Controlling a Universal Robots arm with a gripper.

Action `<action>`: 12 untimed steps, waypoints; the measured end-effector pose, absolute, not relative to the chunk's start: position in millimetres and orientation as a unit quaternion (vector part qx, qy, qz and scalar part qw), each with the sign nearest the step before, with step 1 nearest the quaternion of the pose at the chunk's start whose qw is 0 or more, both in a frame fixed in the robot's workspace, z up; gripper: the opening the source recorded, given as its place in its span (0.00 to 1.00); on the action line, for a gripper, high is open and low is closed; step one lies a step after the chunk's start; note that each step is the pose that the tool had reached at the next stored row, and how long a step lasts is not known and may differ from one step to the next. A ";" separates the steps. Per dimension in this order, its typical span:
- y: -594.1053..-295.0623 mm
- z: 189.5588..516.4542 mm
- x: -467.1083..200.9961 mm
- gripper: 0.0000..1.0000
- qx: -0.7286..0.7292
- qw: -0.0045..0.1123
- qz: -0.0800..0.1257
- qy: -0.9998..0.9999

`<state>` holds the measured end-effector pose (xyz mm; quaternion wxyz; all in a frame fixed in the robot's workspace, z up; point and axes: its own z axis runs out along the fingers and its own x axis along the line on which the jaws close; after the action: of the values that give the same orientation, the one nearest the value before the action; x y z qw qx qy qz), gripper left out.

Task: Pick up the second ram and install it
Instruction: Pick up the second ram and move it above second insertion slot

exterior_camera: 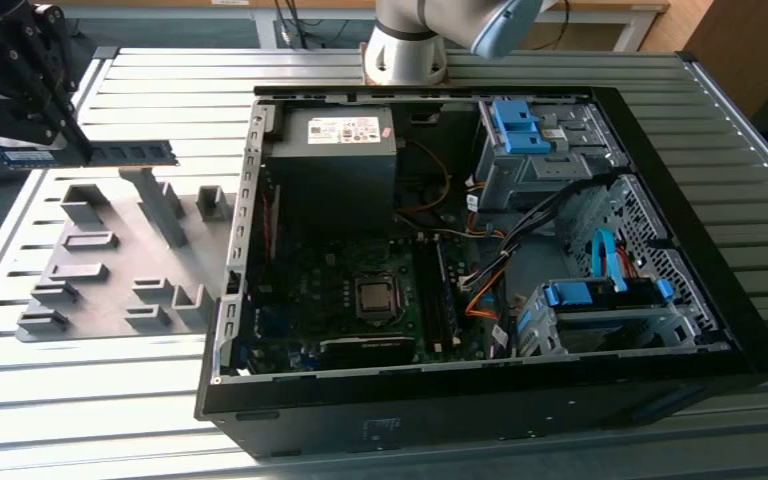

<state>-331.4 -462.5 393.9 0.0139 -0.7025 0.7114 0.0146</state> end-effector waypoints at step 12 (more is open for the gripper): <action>-462.5 393.8 -325.3 0.14 -0.702 0.014 0.015 0.711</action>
<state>-325.3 -462.5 393.8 0.0140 -0.7025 0.7114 0.0146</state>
